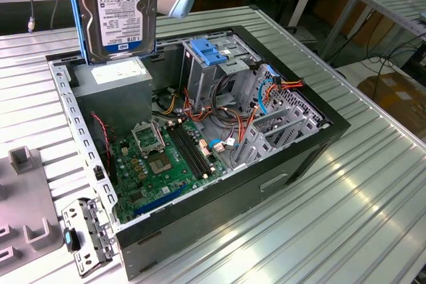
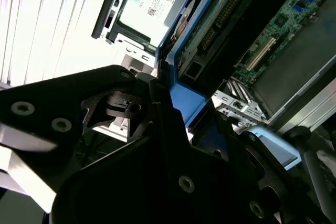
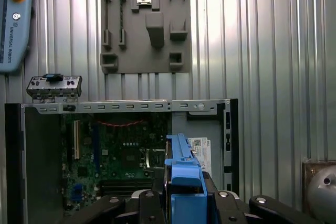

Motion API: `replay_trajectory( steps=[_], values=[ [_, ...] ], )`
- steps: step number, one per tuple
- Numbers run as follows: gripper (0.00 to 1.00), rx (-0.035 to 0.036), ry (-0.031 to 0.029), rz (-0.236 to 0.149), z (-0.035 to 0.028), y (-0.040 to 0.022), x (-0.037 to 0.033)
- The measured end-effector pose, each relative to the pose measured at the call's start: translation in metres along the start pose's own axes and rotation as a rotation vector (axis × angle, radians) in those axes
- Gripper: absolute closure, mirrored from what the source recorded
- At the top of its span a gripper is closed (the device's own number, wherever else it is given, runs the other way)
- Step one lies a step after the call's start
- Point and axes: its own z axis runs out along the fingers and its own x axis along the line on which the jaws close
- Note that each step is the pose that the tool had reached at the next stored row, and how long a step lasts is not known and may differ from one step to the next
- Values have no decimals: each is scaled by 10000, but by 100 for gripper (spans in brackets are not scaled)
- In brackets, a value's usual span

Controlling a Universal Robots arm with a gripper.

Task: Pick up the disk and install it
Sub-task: 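Pick up the disk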

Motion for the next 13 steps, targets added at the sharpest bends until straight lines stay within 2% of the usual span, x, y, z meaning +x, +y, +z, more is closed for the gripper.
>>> replay_trajectory(
  steps=[7, 13],
  values=[
    [63, -5, 0, 1, 0, -163, -3],
    [63, -5, 1, 1, -1, -265, 10]
  ],
)
